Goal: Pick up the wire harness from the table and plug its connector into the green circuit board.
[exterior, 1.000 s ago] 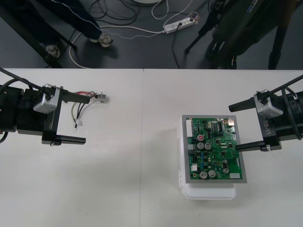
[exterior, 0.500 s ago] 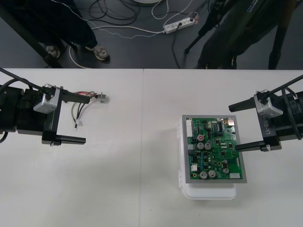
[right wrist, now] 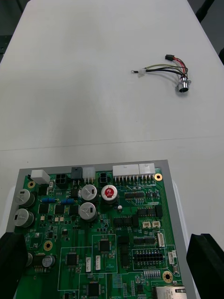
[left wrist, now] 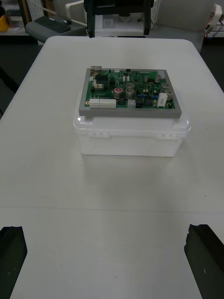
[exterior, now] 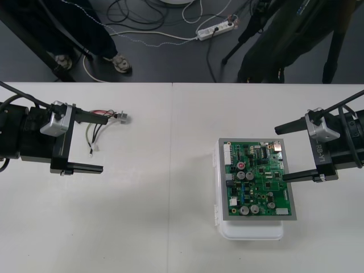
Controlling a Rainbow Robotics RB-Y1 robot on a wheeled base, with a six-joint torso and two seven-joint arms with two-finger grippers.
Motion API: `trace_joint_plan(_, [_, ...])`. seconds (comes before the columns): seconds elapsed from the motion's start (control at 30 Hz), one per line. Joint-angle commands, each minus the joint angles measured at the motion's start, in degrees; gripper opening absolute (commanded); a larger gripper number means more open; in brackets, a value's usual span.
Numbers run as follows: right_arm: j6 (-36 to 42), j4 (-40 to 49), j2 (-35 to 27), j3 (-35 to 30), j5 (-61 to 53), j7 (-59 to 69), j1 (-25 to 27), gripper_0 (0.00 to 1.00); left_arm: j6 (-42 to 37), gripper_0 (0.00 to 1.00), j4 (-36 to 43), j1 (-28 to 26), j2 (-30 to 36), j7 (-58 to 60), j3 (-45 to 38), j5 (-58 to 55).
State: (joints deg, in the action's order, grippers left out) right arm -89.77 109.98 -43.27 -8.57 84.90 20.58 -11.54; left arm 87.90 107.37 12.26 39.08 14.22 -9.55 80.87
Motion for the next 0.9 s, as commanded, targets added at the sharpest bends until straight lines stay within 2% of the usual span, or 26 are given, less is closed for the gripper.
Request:
trace_joint_plan(0.03, [-0.23,1.73,-2.00,-1.89,0.18,1.04,0.20,1.00,2.10,1.00,1.44,-1.19,-0.50,2.83,0.93,-0.28])
trace_joint_plan(0.7, [-0.23,1.73,-2.00,-1.89,0.18,1.04,0.20,1.00,2.10,1.00,1.44,-1.19,-0.50,2.83,0.93,-0.28])
trace_joint_plan(0.73, [-0.23,0.32,-0.94,-0.04,0.53,1.04,2.48,1.00,2.10,1.00,1.44,-1.19,-0.50,2.83,0.93,-0.28])
trace_joint_plan(0.9, [-0.23,-0.29,-1.47,0.66,0.53,0.69,2.57,1.00,2.10,1.00,1.44,-1.19,-0.50,2.83,0.93,-0.28])
